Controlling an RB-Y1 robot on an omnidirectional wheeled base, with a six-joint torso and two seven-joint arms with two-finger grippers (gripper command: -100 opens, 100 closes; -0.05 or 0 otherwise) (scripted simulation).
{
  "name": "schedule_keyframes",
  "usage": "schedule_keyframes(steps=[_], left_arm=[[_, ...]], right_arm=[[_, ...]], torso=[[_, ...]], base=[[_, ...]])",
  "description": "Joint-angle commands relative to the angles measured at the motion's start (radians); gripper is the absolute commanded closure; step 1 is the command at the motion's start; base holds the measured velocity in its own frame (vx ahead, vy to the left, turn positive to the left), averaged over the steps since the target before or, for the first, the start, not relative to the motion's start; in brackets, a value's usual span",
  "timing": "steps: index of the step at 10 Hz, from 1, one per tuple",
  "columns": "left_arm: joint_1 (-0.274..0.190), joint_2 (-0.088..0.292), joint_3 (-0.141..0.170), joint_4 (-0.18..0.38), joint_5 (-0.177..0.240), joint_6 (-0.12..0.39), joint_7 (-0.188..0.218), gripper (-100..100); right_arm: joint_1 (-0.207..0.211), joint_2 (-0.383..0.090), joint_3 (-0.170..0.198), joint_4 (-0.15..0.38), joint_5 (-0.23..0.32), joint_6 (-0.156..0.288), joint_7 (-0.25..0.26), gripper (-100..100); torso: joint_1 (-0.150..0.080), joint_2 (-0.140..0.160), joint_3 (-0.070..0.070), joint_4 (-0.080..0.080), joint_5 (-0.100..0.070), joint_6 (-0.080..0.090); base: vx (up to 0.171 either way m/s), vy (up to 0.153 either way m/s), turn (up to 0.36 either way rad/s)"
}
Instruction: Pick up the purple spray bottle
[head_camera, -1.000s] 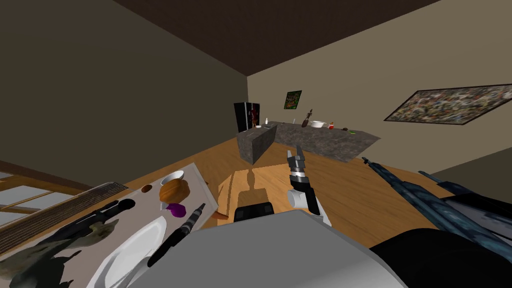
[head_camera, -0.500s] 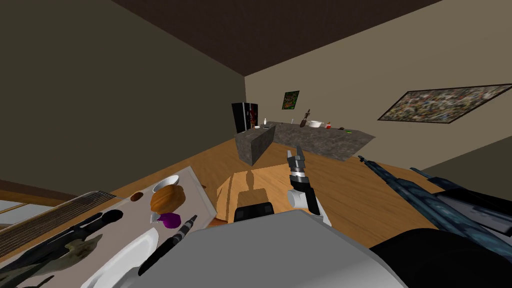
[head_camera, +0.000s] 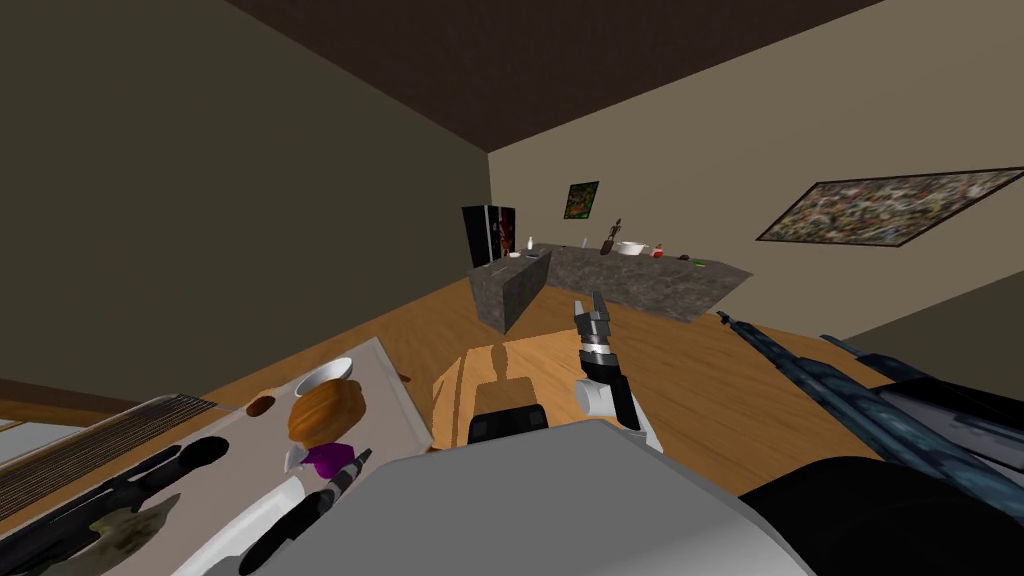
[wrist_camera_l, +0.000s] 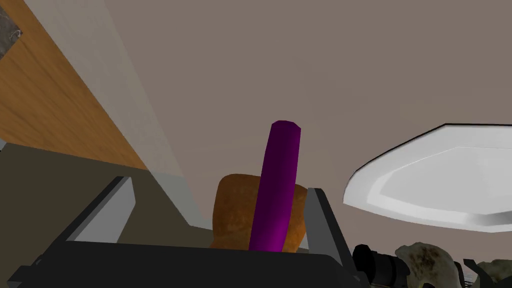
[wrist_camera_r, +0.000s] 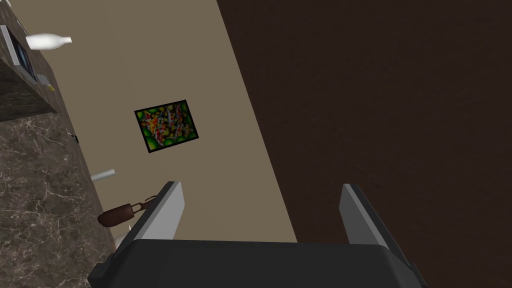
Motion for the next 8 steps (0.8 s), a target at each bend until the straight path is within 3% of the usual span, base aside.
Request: schedule_keyframes(steps=[1,5,6,7,8], left_arm=[[-0.002,0.036,-0.010,0.028,-0.001,0.000,0.006,-100],[-0.013,0.119,-0.034,0.081,-0.007,-0.009,0.024,-100],[-0.015,0.109,-0.033,0.082,-0.002,-0.011,0.020,-100],[-0.016,0.111,-0.034,0.085,-0.002,-0.014,0.021,0],[-0.033,0.093,-0.035,0.116,-0.015,-0.024,0.021,-100]], right_arm=[[0.000,0.000,0.000,0.000,0.000,0.000,0.000,0],[0.000,0.000,0.000,0.000,0.000,0.000,0.000,0],[0.000,0.000,0.000,0.000,0.000,0.000,0.000,0],[0.000,0.000,0.000,0.000,0.000,0.000,0.000,0],[0.000,0.000,0.000,0.000,0.000,0.000,0.000,0]], torso=[[0.000,0.000,0.000,0.000,0.000,0.000],[-0.001,0.000,0.000,0.000,0.000,0.000],[0.000,0.001,0.000,0.000,0.000,0.000],[-0.002,0.003,0.002,0.001,0.000,0.000],[-0.004,0.006,0.003,0.001,0.000,0.000]], base=[[0.085,0.084,-0.004],[0.091,0.054,0.016],[0.038,0.029,-0.001],[0.008,0.006,-0.002],[0.003,0.022,-0.043]])
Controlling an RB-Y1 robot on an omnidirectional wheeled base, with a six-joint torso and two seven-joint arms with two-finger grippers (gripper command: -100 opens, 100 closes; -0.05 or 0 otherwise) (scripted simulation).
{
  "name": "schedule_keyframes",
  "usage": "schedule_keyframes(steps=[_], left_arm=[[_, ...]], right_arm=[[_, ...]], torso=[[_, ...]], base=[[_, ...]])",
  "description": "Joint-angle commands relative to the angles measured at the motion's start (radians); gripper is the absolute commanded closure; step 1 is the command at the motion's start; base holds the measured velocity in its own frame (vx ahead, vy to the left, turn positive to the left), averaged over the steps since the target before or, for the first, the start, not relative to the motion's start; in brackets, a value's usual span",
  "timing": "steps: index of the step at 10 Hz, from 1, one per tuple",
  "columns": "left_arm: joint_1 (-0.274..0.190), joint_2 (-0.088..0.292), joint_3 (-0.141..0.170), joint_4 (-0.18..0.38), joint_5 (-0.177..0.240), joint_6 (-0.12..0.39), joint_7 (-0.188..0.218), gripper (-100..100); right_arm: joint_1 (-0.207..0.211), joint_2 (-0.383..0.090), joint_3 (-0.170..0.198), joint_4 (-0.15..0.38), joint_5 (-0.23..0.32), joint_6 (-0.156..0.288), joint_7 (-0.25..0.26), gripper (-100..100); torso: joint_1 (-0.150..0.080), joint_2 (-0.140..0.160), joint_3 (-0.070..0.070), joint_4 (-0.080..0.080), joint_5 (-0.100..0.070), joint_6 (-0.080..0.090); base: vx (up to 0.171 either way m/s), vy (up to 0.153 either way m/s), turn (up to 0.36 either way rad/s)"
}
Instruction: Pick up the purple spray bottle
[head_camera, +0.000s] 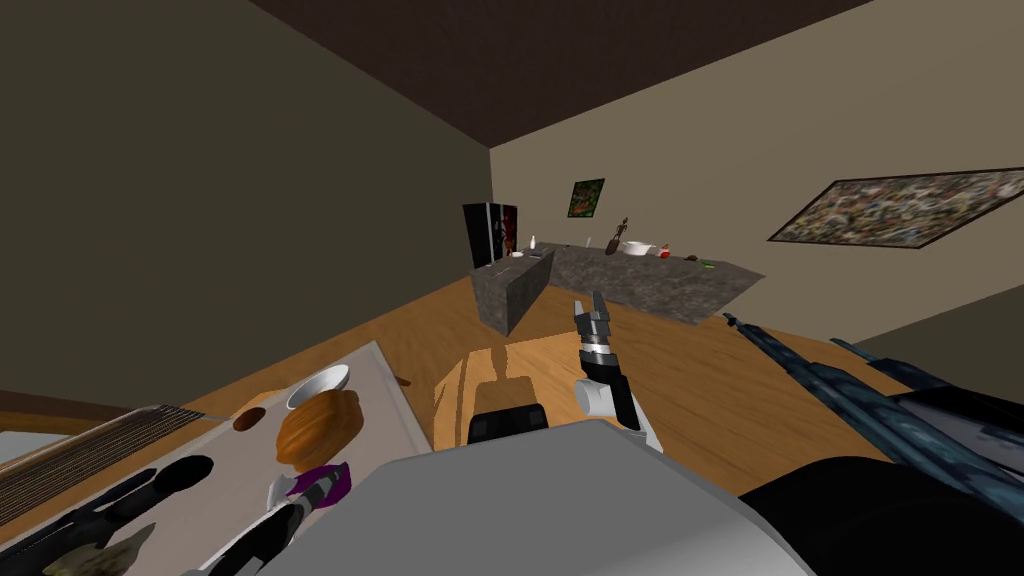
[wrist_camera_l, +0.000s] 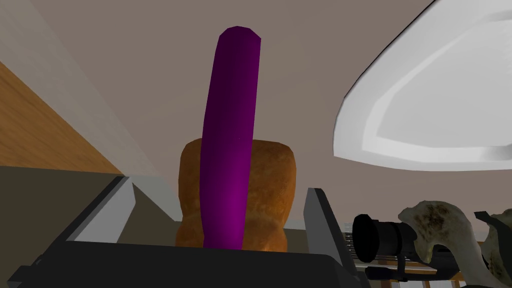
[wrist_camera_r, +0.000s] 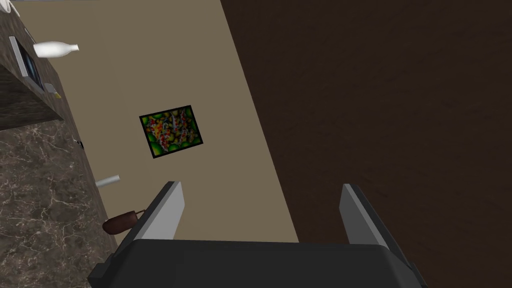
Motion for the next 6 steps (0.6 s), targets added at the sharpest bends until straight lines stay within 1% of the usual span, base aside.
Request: schedule_keyframes(steps=[1,3,4,5,6], left_arm=[[-0.020,-0.021,-0.001,0.035,-0.015,-0.011,0.000,-100],[-0.043,-0.044,-0.002,0.076,-0.031,-0.025,0.001,-100],[-0.034,-0.037,-0.001,0.062,-0.026,-0.020,0.001,-100],[-0.035,-0.038,-0.001,0.064,-0.027,-0.021,0.001,100],[-0.035,-0.037,-0.001,0.063,-0.027,-0.021,0.001,100]], right_arm=[[0.000,0.000,0.000,0.000,0.000,0.000,0.000,0],[0.000,0.000,0.000,0.000,0.000,0.000,0.000,0],[0.000,0.000,0.000,0.000,0.000,0.000,0.000,0],[0.000,0.000,0.000,0.000,0.000,0.000,0.000,0],[0.000,0.000,0.000,0.000,0.000,0.000,0.000,0]], torso=[[0.000,0.000,0.000,0.000,0.000,0.000],[0.001,0.000,0.000,0.000,0.000,0.000],[0.001,0.000,0.000,0.000,0.000,0.000],[0.000,0.001,0.000,0.000,0.000,0.000],[-0.001,0.001,0.000,0.000,0.000,0.000]], base=[[0.000,0.033,-0.056],[0.000,0.035,-0.047],[-0.001,0.019,-0.011],[0.000,0.000,0.000],[0.000,0.000,0.000]])
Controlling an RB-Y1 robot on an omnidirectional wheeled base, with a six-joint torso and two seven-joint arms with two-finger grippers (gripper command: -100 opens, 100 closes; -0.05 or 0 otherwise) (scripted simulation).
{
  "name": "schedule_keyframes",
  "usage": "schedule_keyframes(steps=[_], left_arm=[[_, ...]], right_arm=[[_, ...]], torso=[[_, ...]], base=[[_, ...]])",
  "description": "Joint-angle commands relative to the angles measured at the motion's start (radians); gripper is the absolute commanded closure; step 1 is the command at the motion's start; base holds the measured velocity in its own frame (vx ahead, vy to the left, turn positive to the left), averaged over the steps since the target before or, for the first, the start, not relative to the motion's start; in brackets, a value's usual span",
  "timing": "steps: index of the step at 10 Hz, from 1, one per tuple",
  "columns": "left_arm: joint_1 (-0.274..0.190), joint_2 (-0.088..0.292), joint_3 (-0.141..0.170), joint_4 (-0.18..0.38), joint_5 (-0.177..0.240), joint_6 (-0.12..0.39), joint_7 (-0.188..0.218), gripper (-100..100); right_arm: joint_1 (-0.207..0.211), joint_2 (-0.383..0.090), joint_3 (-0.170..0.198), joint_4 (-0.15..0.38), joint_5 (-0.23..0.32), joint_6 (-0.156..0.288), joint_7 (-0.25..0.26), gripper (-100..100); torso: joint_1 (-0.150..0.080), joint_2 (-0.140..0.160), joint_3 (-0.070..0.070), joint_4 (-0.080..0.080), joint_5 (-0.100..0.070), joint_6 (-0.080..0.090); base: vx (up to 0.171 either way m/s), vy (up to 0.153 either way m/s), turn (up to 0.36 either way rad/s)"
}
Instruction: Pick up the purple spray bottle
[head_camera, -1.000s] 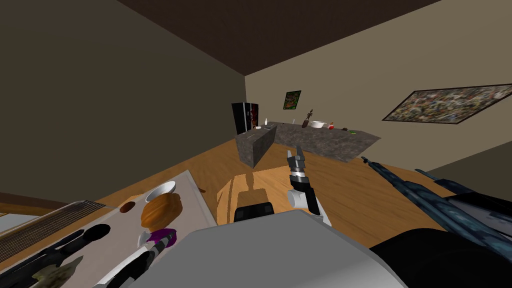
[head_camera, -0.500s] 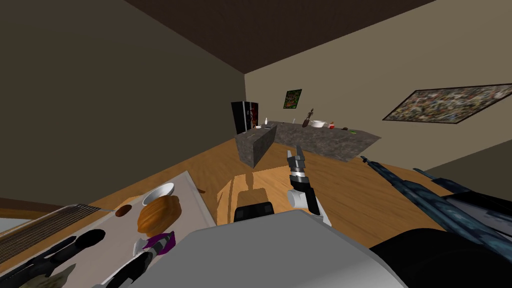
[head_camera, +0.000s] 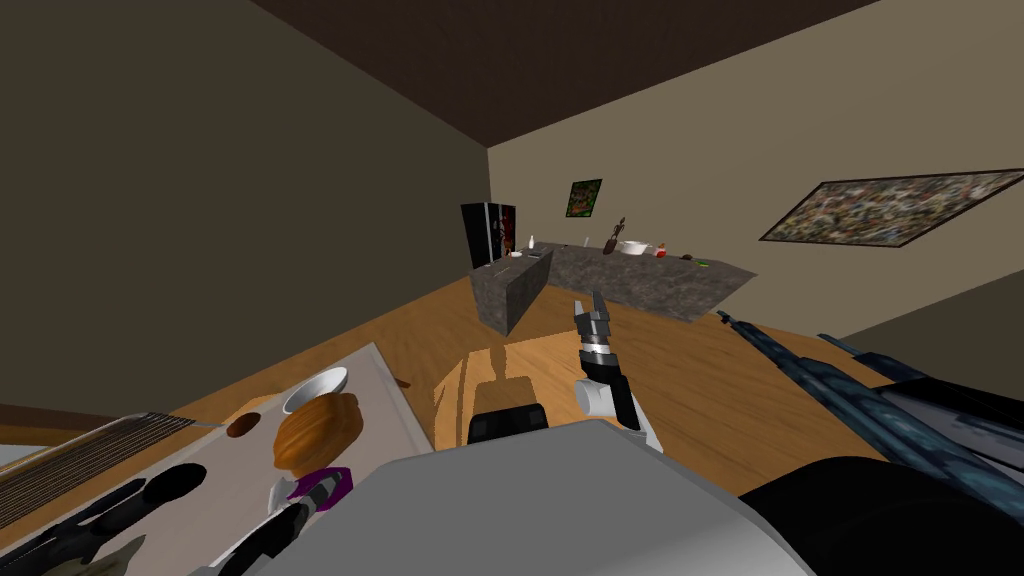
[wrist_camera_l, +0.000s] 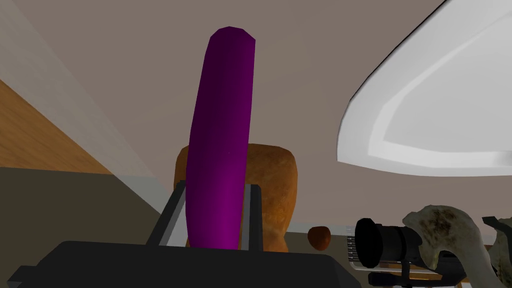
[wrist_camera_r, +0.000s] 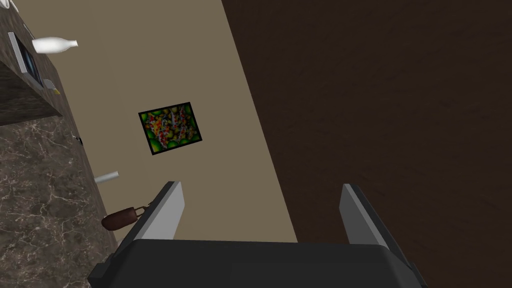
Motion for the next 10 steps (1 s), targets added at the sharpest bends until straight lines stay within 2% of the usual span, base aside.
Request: schedule_keyframes(steps=[1,3,4,5,8,9,10], left_arm=[[0.000,0.000,0.000,0.000,0.000,0.000,0.000,100],[0.000,0.000,0.000,0.000,0.000,0.000,0.000,100],[0.000,0.000,0.000,0.000,0.000,0.000,0.000,0],[0.014,0.016,0.000,-0.029,0.012,0.010,0.000,100],[0.042,0.046,0.001,-0.081,0.033,0.027,-0.001,100],[0.035,0.039,0.000,-0.067,0.028,0.021,-0.001,100],[0.036,0.040,0.000,-0.069,0.030,0.022,-0.001,0]], right_arm=[[0.000,0.000,0.000,0.000,0.000,0.000,0.000,0],[0.000,0.000,0.000,0.000,0.000,0.000,0.000,0],[0.000,0.000,0.000,0.000,0.000,0.000,0.000,0],[0.000,0.000,0.000,0.000,0.000,0.000,0.000,0],[0.000,0.000,0.000,0.000,0.000,0.000,0.000,0],[0.000,0.000,0.000,0.000,0.000,0.000,0.000,0],[0.000,0.000,0.000,0.000,0.000,0.000,0.000,0]], torso=[[0.000,0.000,0.000,0.000,0.000,0.000],[0.000,0.000,0.000,0.000,0.000,0.000],[0.000,0.000,0.000,0.000,0.000,0.000],[0.000,0.000,0.000,0.000,0.000,0.000],[-0.003,0.001,0.000,0.000,-0.001,-0.001],[-0.003,0.000,0.000,0.000,-0.001,-0.001],[-0.002,0.000,0.000,0.000,-0.001,0.000]], base=[[0.000,0.000,0.000],[0.000,0.000,0.000],[0.000,0.000,0.000],[-0.006,-0.027,0.046],[0.000,-0.035,0.051],[0.004,-0.015,0.011],[0.000,0.000,0.000]])
